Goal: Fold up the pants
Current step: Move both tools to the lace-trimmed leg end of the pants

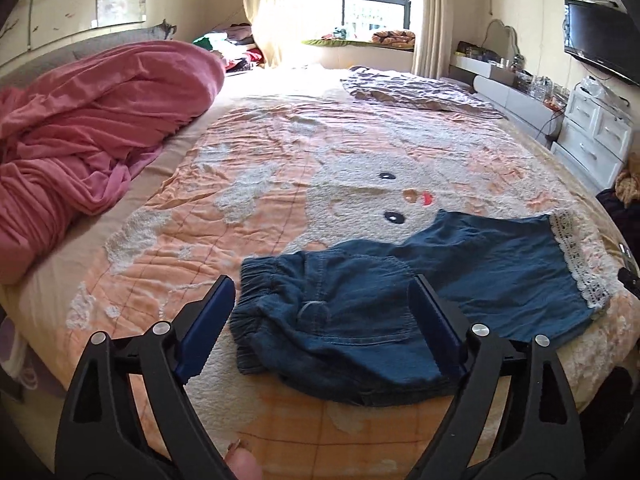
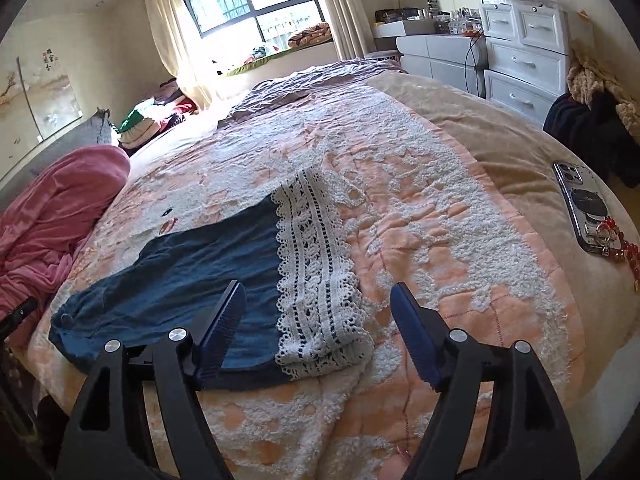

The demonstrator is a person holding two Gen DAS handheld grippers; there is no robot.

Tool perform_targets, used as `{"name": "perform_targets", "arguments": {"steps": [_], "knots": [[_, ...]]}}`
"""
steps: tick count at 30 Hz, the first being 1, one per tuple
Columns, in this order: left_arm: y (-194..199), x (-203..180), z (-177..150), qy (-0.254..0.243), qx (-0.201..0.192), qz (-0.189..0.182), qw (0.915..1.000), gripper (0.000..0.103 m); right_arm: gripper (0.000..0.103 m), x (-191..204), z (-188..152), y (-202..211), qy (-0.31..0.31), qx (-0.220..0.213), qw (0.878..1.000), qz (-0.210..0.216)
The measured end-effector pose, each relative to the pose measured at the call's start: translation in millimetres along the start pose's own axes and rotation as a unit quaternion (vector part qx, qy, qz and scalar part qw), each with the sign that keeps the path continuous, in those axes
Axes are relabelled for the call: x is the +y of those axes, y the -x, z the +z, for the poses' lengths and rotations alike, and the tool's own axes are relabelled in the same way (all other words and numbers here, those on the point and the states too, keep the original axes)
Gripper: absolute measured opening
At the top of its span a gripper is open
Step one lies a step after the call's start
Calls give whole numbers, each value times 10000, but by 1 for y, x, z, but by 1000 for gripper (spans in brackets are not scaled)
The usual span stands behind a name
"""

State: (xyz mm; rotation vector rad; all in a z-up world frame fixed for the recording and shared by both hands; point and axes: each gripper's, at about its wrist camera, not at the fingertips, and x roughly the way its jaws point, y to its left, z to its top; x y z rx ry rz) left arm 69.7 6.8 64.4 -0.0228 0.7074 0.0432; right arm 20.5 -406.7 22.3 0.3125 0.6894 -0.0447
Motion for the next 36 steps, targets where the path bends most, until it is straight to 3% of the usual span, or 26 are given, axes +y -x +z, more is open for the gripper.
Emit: {"name": "perform_targets", "arguments": {"steps": [6, 16, 23, 30, 36], "knots": [[13, -64, 24, -524, -231, -446, 9974, 89, 83, 7, 18, 10, -48, -290, 9995, -151], [5, -164, 45, -1209, -272, -1222, 9847, 92, 84, -20, -2, 7, -227, -338, 9990, -164], [-23, -212, 48, -1615, 2, -1531, 9749, 92, 86, -19, -8, 15, -101, -499, 9987, -57], [-60, -247, 52, -2194, 185, -1709, 9604, 93, 87, -9, -17, 3, 99, -305, 9995, 49], [-100, -278, 65, -2408, 446, -1973, 9493, 93, 87, -22, -22, -3, -304, -168, 9988, 335]]}}
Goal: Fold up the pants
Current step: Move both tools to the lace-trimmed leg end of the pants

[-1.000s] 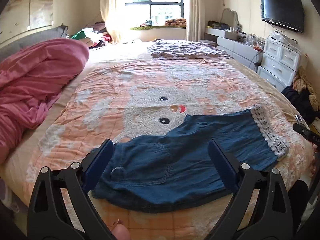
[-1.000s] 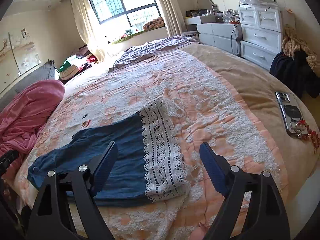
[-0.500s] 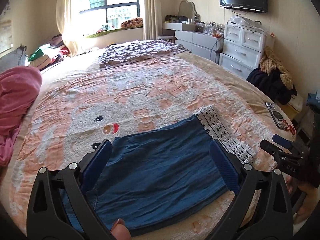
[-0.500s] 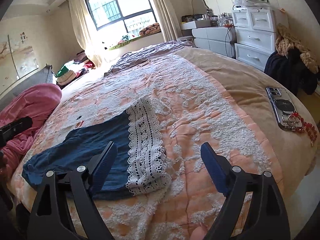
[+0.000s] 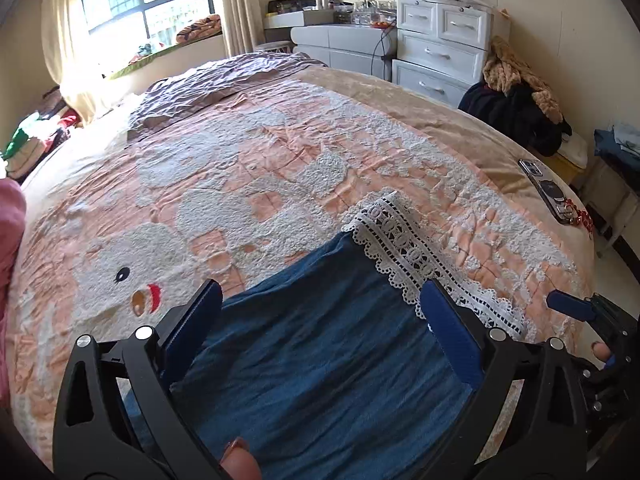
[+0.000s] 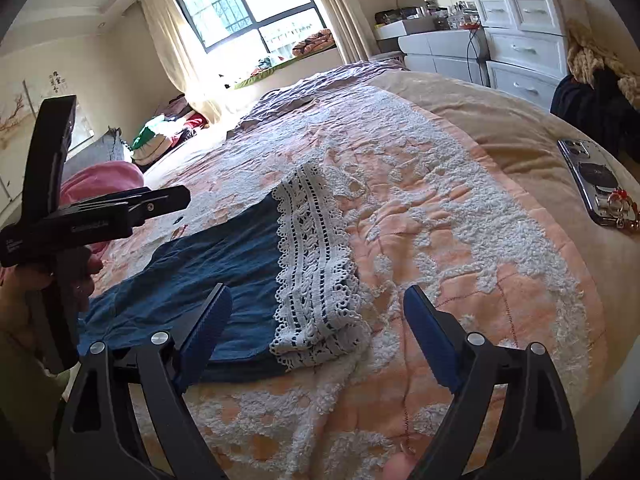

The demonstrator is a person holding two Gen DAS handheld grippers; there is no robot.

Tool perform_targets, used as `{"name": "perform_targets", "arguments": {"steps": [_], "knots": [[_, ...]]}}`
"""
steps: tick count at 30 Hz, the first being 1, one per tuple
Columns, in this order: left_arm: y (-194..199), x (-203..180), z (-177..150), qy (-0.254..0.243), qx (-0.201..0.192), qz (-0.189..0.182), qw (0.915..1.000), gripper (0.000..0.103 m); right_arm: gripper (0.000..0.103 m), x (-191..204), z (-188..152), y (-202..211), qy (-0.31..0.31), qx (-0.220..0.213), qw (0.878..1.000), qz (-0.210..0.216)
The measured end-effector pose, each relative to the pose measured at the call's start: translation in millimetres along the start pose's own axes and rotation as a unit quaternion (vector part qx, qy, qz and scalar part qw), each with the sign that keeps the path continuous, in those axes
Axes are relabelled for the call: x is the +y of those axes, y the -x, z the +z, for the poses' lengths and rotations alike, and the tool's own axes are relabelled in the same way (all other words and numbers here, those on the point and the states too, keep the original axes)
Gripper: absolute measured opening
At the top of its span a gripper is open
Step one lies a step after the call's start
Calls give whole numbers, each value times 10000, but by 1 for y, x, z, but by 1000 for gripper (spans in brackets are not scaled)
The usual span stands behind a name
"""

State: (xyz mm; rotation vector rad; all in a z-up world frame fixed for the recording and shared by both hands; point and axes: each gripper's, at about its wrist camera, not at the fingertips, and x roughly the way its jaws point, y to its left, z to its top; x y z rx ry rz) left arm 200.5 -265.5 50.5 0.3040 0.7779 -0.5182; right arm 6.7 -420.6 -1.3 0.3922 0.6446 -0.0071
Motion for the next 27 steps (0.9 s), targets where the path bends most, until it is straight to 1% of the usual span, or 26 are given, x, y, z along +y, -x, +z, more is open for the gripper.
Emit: {"name": "perform_targets", "arguments": {"steps": [3, 7, 8, 9, 10, 12, 13, 14, 15, 19, 21, 22, 23, 25, 26, 27], "knots": [[-19, -4, 12, -194, 35, -68, 9998, 93, 87, -3, -3, -1, 8, 71, 9999, -107], [-49, -9, 23, -411, 220, -260, 9986, 93, 86, -4, -6, -9, 16, 230, 9997, -117], [-57, -9, 25, -436, 248, -283, 9983, 93, 83, -4, -7, -12, 52, 270, 9995, -162], [-65, -9, 27, -441, 303, -341, 9980, 93, 78, -3, -7, -14, 75, 298, 9993, -197], [-70, -8, 28, -419, 334, -389, 9978, 93, 77, -3, -8, -17, 89, 333, 9992, -200], [-85, -3, 31, -315, 443, -555, 9970, 93, 69, -5, -9, -23, 54, 409, 9990, -178], [-92, -1, 32, -267, 494, -607, 9966, 93, 69, -6, -9, -25, 22, 428, 9989, -165], [-99, 2, 33, -229, 563, -663, 9959, 91, 69, -7, -8, -28, -1, 461, 9989, -128], [-105, 5, 34, -198, 600, -715, 9954, 90, 67, -7, -8, -30, -25, 488, 9988, -91], [-122, 13, 37, -136, 684, -1084, 9917, 82, 62, -7, -9, -39, -26, 602, 9981, -99], [-135, 13, 35, -121, 926, -1336, 9866, 81, 59, -6, -9, -38, -14, 547, 9984, -107], [-140, 11, 33, -141, 1038, -1420, 9843, 77, 59, -6, -9, -36, 6, 510, 9986, -117], [-143, 10, 31, -172, 1059, -1475, 9832, 73, 58, -5, -9, -35, 16, 473, 9988, -112], [-144, 6, 31, -246, 1048, -1612, 9810, 69, 55, -5, -8, -32, 11, 416, 9991, -126], [-143, 4, 31, -303, 1025, -1676, 9800, 65, 53, -5, -8, -30, 10, 382, 9992, -140], [-143, 3, 31, -361, 1025, -1719, 9791, 63, 49, -5, -8, -26, 34, 329, 9992, -206]]}}
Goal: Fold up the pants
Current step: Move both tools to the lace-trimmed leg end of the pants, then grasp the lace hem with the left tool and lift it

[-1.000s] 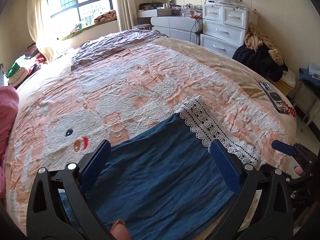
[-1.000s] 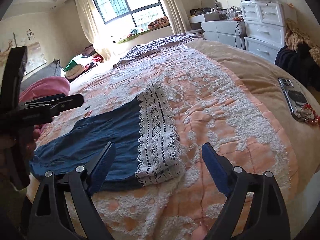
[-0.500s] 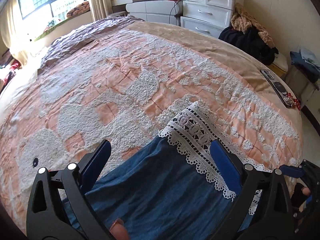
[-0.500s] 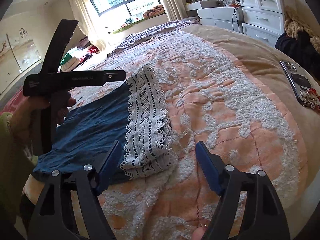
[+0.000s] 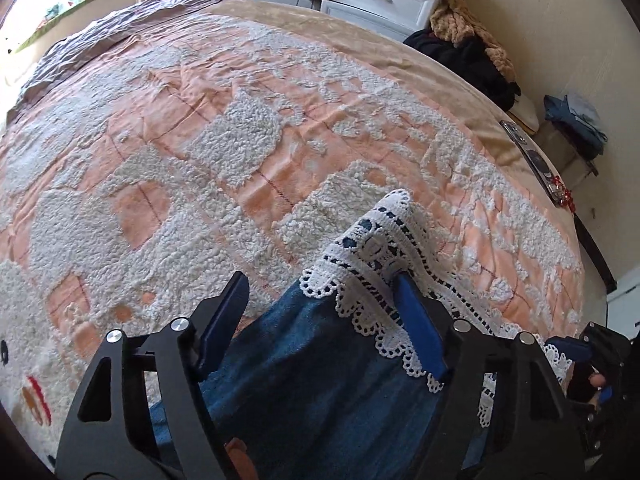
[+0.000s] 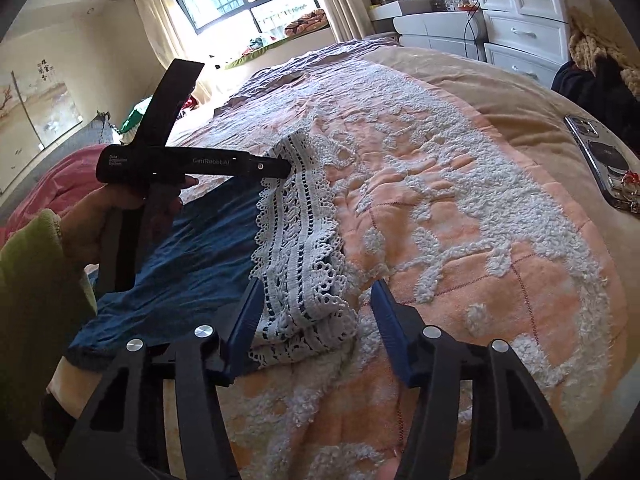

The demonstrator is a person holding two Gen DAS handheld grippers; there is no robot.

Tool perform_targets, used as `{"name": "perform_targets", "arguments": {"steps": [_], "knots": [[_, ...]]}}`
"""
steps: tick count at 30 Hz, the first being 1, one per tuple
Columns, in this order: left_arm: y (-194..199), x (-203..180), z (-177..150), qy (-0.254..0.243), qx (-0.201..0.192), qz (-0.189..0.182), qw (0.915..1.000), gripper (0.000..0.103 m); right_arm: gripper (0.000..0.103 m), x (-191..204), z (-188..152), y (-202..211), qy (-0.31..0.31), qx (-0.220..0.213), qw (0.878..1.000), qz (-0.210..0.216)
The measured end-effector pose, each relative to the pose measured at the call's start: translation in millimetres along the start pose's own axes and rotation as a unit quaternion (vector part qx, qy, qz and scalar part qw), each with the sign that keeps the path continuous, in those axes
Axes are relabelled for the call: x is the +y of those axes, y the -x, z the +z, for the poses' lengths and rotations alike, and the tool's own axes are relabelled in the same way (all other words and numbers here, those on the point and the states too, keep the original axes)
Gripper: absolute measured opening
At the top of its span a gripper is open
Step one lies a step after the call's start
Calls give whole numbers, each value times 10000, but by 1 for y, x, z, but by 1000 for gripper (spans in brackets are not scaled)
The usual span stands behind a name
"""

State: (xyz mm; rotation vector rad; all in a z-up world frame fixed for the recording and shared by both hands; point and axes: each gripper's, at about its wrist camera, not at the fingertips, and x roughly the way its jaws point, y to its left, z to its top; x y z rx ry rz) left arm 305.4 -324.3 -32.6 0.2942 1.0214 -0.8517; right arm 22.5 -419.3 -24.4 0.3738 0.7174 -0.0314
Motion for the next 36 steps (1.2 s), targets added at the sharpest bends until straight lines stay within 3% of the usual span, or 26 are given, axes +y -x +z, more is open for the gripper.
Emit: {"name": "perform_targets", "arguments": {"steps": [3, 7, 9, 11, 14, 18, 23, 29, 30, 33, 36], "knots": [[-3, -4, 1, -129, 64, -83, 9999, 51, 48, 5, 1, 5, 172, -93, 9998, -21], [-10, -7, 1, -225, 165, -250, 9993, 37, 47, 7, -3, -11, 146, 340, 9992, 124], [-13, -11, 0, -307, 225, -213, 9990, 31, 37, 6, -3, -13, 108, 346, 9992, 191], [-13, -16, 0, -442, 232, -170, 9986, 21, 34, 9, -4, -14, 160, 394, 9989, 201], [-8, -24, -1, -737, 159, -74, 9971, 13, 27, 11, -4, -12, 215, 331, 9991, 178], [9, -21, -1, -683, -56, -179, 9975, 10, 23, 13, -3, -7, 252, 165, 9994, 151], [33, -17, -4, -543, -349, -314, 9974, 10, 23, 28, -4, -2, 676, -1, 9973, -273], [58, -18, -5, -488, -670, -372, 9959, 10, 19, 61, -10, 14, 1705, -507, 9805, -832], [62, -16, -6, -442, -722, -409, 9956, 10, 17, 65, -11, 15, 1828, -539, 9782, -824], [77, -9, -11, -346, -896, -494, 9942, 10, 16, 59, -6, 18, 1383, -516, 9890, -124], [92, 4, -21, -161, -1038, -549, 9929, 10, 16, 68, -3, 27, 1491, -768, 9858, 62]]}}
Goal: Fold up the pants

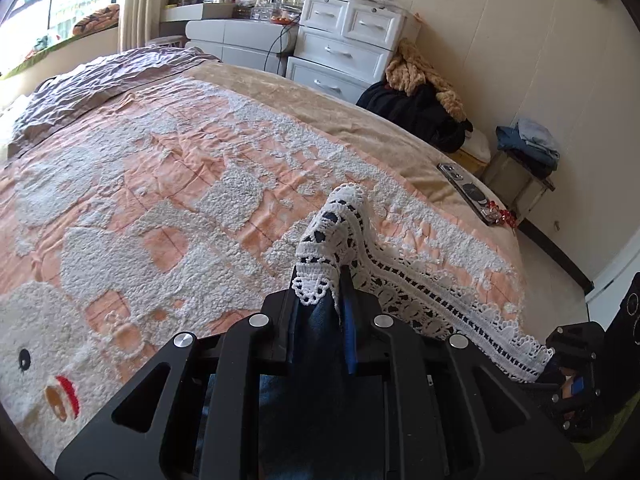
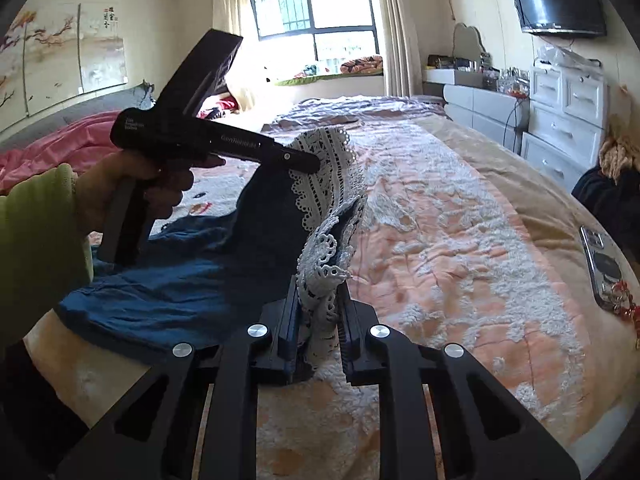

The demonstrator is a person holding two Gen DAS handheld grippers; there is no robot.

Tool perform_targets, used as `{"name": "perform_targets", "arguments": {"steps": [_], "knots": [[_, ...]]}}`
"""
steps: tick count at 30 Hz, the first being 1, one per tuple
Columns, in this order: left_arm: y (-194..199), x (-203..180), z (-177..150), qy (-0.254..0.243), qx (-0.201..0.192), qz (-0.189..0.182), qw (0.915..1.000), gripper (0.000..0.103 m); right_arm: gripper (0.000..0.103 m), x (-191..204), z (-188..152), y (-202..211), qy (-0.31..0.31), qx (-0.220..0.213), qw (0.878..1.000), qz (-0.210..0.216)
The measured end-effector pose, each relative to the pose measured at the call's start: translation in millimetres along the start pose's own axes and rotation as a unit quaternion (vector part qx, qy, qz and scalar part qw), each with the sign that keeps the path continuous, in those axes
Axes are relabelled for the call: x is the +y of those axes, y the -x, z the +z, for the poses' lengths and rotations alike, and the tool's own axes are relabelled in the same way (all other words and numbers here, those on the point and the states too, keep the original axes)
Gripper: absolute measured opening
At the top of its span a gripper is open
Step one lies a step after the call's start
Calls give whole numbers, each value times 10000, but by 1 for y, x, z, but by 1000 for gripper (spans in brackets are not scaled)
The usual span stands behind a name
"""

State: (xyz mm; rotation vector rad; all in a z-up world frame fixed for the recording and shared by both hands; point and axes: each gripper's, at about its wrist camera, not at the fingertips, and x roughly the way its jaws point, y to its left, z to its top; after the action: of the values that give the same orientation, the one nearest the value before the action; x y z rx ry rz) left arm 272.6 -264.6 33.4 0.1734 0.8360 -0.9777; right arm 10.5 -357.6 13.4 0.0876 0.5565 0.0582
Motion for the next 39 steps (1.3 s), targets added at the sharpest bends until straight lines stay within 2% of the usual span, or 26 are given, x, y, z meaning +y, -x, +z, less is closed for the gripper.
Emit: {"name": "perform_targets", "arguments": {"steps": [4, 8, 10, 13, 15, 17, 20, 24, 26, 28, 29, 31, 32, 34, 35, 36, 38, 39], "knots": [[35, 19, -15, 310, -342, -112, 9989, 10, 16, 30, 9, 6, 288, -214, 9983, 453], [78, 43, -44, 632, -660, -98, 9958, 10, 16, 79, 18, 0, 677, -129, 9924, 1019], [93, 61, -62, 980, -724, -145, 9924, 10, 16, 111, 20, -6, 997, -46, 9883, 1154], [100, 86, -85, 1473, -599, -7, 9873, 13, 16, 149, 16, -28, 1357, 210, 9814, 1342], [102, 98, -96, 1792, -468, 94, 9826, 19, 16, 168, 6, -42, 1505, 463, 9776, 1398], [107, 110, -107, 2180, -446, -20, 9749, 23, 16, 183, -4, -51, 1665, 640, 9743, 1375], [120, 120, -122, 2566, -532, -43, 9650, 38, 16, 195, -15, -59, 1874, 771, 9698, 1355], [135, 130, -143, 3269, -772, -585, 9401, 50, 16, 209, -25, -61, 2068, 782, 9658, 1351], [137, 131, -151, 3480, -817, -789, 9306, 57, 16, 212, -28, -61, 2162, 739, 9643, 1342], [135, 126, -153, 3463, -760, -854, 9311, 62, 16, 218, -30, -58, 2251, 705, 9612, 1429], [133, 123, -153, 3448, -742, -870, 9317, 70, 16, 222, -33, -56, 2376, 666, 9581, 1455], [129, 120, -151, 3482, -708, -897, 9304, 77, 18, 226, -38, -53, 2575, 613, 9533, 1453], [125, 118, -149, 3469, -616, -734, 9330, 77, 19, 225, -40, -52, 2571, 608, 9529, 1490], [112, 120, -147, 3411, -316, -133, 9394, 74, 24, 222, -37, -47, 2465, 592, 9530, 1657], [105, 123, -148, 3426, -211, 3, 9393, 59, 31, 217, -33, -43, 2377, 584, 9534, 1763], [101, 126, -150, 3459, -170, 1, 9381, 51, 39, 212, -29, -39, 2285, 570, 9540, 1856], [95, 131, -153, 3500, -114, 110, 9366, 22, 52, 197, -18, -32, 2037, 539, 9568, 2005], [94, 134, -155, 3521, -133, 95, 9358, 19, 52, 188, -11, -29, 1880, 503, 9587, 2077]]}}
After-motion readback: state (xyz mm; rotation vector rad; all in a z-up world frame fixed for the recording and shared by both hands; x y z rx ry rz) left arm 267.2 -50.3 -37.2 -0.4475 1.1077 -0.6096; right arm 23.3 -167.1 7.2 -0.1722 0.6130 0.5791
